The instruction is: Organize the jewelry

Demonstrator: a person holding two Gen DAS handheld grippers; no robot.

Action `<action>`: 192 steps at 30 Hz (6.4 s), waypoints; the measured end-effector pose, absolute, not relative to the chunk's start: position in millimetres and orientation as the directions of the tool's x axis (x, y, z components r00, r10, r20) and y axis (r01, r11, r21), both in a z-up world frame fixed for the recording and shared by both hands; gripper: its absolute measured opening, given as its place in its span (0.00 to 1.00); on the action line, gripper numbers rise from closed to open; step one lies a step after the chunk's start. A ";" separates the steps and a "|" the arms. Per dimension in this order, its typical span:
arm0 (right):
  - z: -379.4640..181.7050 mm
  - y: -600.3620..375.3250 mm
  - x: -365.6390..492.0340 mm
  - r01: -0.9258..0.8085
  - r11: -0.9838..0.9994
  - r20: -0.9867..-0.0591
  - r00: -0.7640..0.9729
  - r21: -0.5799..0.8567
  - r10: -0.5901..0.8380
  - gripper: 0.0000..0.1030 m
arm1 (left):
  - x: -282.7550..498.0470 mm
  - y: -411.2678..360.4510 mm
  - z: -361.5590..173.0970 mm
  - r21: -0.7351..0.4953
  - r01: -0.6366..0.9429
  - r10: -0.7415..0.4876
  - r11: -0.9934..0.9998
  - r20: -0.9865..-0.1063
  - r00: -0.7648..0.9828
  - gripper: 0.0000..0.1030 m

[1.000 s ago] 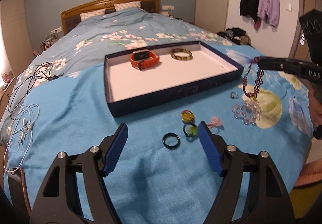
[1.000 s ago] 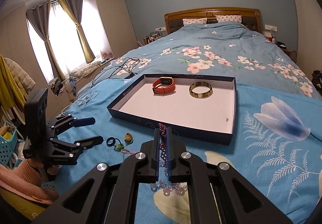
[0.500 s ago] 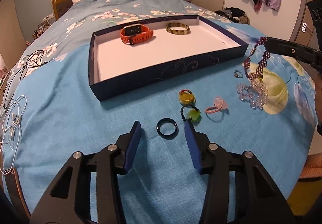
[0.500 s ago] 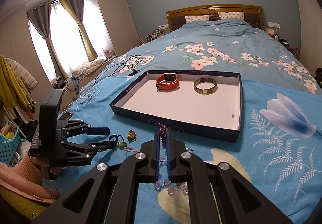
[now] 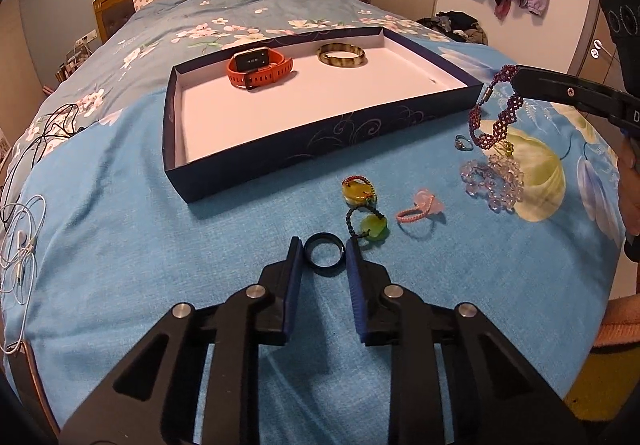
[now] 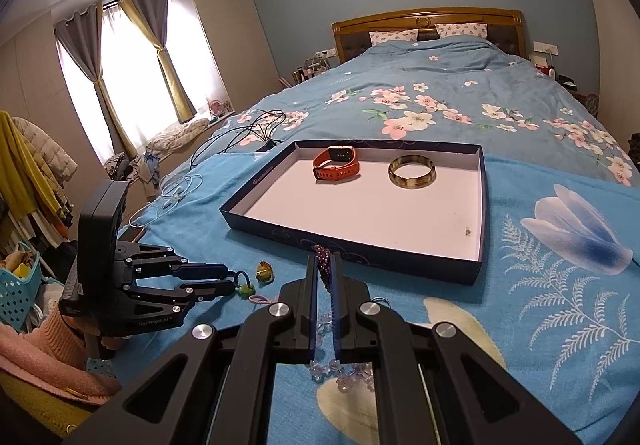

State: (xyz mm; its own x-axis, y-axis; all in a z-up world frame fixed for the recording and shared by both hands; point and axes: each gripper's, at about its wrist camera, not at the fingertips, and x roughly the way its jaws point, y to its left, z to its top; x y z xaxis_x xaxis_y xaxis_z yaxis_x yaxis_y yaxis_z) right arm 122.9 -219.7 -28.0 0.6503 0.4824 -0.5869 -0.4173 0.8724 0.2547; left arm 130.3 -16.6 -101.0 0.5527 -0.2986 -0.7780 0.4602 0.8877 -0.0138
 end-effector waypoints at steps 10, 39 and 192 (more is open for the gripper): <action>-19.4 -221.4 126.5 -0.418 0.873 -0.565 0.669 0.252 0.483 0.04 | 127.1 -5.4 -85.4 -0.043 0.445 -0.327 0.895 -0.742 0.586 0.22; 1.2 -223.5 207.9 -0.395 0.890 -0.542 0.708 0.229 0.453 0.04 | 195.4 -18.5 -31.0 0.020 0.436 -0.316 0.900 -0.658 0.684 0.22; -44.9 -219.6 113.3 -0.455 0.859 -0.668 0.567 0.234 0.482 0.06 | 128.3 -53.4 -81.3 -0.105 0.596 -0.473 0.796 -0.723 0.504 0.04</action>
